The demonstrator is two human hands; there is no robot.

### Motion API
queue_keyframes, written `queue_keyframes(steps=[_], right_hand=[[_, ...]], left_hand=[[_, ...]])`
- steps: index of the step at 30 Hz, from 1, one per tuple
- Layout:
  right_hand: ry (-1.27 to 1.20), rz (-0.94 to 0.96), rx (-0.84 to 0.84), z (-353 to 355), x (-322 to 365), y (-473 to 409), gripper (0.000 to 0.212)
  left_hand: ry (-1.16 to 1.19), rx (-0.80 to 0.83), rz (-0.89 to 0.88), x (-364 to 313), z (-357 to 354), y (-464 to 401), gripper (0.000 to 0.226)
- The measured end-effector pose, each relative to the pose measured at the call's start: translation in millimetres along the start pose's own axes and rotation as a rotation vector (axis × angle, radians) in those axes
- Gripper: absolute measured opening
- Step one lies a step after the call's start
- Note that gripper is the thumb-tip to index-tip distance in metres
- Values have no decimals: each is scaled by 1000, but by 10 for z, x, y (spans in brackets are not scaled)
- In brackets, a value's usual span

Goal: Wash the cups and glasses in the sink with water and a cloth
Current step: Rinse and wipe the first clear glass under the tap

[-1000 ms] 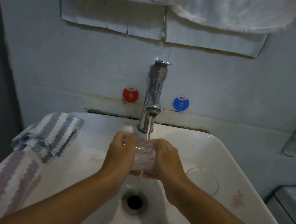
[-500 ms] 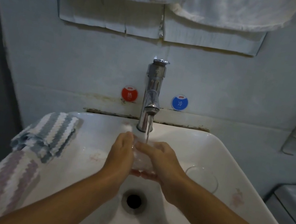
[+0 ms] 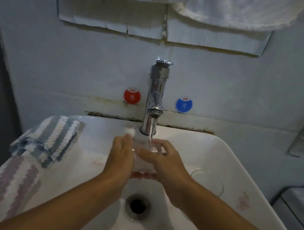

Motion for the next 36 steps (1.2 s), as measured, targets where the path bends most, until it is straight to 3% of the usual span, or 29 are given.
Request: queue_keyframes(steps=[3,6,9,12,16,20,24,26,29,36], right_hand=[[-66,13,-69,50,13,-25,17],[-37,19,-143,111,5,-47,23],[-47,7,-135,127,-3,-45,25],[-52,23,-59,63,10,-14,26],[-30,76,-63,29,25,-24,23],[-27,64,-84,59,25,-36,26],[0,67,-37,38,5,-18,15],[12,55,-38,31,-19,-25,24],[-38,28,-68,64,-3,-30,16],[-50,-26,-120,132,18,-20,22]], left_hand=[[20,2,-16,-26,12,20,26],[-49,89,-148,-50,-26,98,39],[-90,106,-210,-92,-58,130,30],[-122,30,-201,-120,-19,84,19],[-129,-22,-186,-106,48,39,31],[-140,-20,-168,-64,52,31,37],[-145,10,-94,-30,58,29,29],[-153,12,-77,-10,65,21,25],[-161,16,-85,34,37,-34,27],[-119,31,-148,38,-44,-34,21]])
Point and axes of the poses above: each hand's wrist, its own y-axis away from the middle knuckle, its own z-axis out of the back of the hand, x = y × z, the point moved 5 cm from there along -y, towards the middle knuckle, and after that the axes turned 4 degrees about -x, right-handed, at the moved point
